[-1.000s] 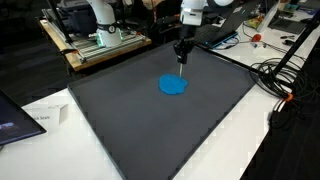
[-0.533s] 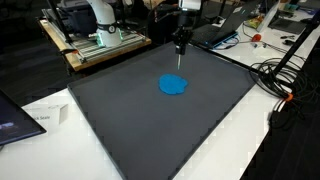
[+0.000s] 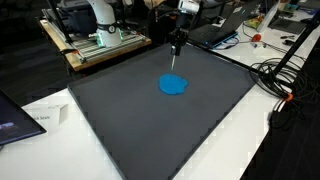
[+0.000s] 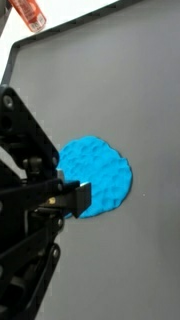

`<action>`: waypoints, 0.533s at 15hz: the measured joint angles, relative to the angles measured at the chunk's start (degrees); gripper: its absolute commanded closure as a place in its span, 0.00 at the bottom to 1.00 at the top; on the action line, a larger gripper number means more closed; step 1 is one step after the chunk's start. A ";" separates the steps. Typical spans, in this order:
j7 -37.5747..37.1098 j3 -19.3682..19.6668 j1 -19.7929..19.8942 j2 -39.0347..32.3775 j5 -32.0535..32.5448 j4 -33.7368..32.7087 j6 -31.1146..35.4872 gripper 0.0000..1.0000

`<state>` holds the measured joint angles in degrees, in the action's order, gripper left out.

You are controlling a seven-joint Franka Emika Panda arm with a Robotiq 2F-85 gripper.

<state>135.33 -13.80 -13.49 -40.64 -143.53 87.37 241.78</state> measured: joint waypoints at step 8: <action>-0.38 1.27 -1.91 0.28 0.67 0.02 -0.40 0.97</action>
<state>134.95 -12.53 -15.40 -40.37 -142.86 87.39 241.39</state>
